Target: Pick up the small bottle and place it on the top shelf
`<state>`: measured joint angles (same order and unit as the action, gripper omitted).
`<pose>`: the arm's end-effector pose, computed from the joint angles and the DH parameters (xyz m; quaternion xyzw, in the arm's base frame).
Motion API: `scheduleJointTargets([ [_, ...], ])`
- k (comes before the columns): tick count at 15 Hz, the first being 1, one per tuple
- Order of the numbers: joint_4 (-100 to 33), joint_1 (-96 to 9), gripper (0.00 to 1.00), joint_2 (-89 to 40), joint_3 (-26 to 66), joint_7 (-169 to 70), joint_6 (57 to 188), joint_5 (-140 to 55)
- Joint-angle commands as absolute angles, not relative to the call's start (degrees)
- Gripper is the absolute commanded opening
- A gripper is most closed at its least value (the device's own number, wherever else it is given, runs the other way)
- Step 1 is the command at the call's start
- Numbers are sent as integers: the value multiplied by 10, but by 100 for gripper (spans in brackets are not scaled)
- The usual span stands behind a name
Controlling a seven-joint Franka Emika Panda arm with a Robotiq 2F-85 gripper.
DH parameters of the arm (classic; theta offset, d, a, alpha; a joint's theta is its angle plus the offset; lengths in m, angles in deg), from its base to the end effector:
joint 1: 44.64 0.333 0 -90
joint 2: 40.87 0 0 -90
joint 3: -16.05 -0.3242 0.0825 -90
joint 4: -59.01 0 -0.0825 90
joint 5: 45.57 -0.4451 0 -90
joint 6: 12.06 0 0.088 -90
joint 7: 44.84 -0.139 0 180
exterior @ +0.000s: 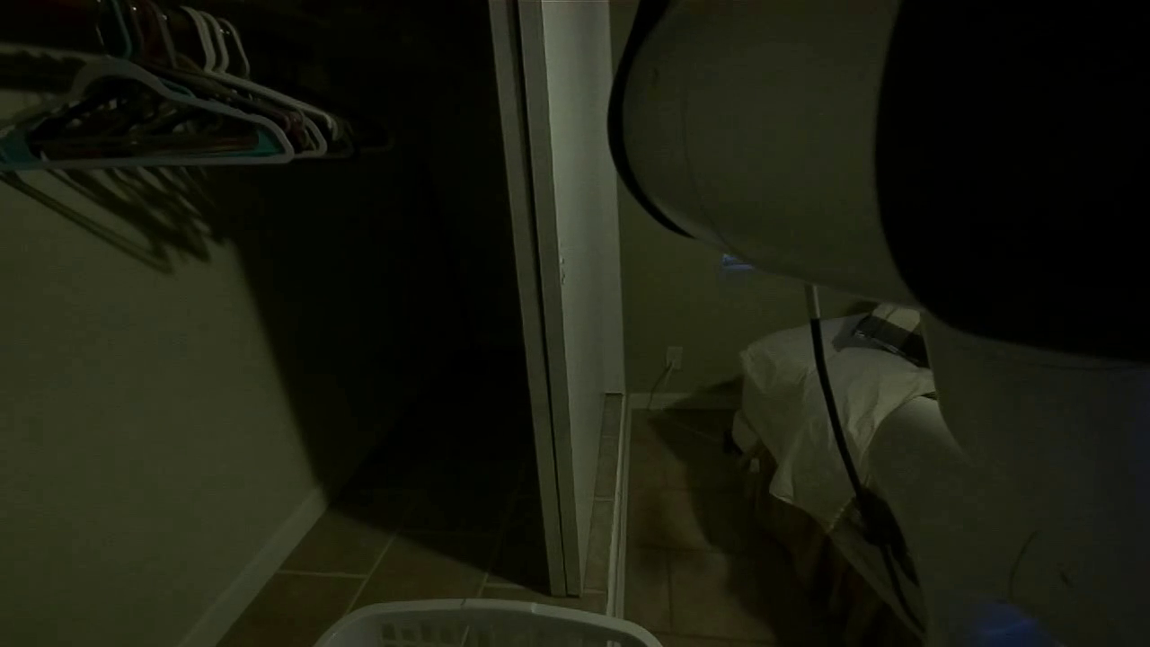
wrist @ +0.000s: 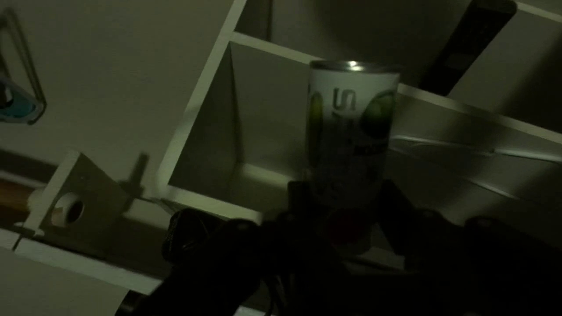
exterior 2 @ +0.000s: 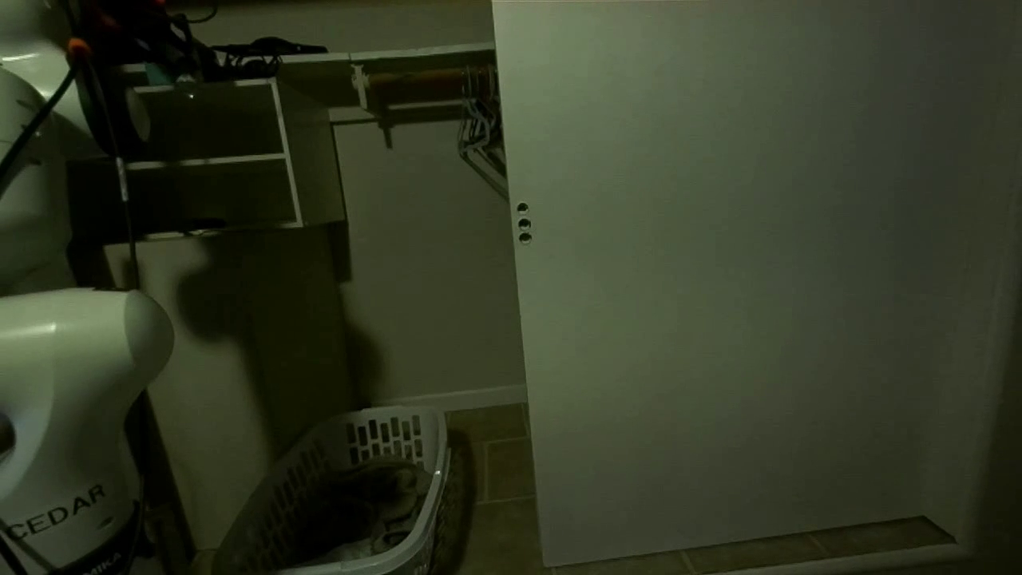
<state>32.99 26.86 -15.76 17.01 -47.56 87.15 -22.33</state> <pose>0.2618 0.6107 0.9159 -0.7694 -0.4577 -0.4384 0.0797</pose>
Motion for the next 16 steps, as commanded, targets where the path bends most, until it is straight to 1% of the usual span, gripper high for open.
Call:
scheduleJointTargets([
  [1,349,272,19,-134,185,-420,945,-186],
  [2,340,270,44,-147,178,-441,901,-209],
  [4,339,269,44,-141,183,-430,931,-204],
  [13,329,270,44,-145,185,-427,941,-202],
  [14,329,270,19,-145,185,-427,941,-202],
  [15,320,281,19,-149,202,-425,899,-173],
  [16,330,282,19,-141,209,-418,885,-162],
])
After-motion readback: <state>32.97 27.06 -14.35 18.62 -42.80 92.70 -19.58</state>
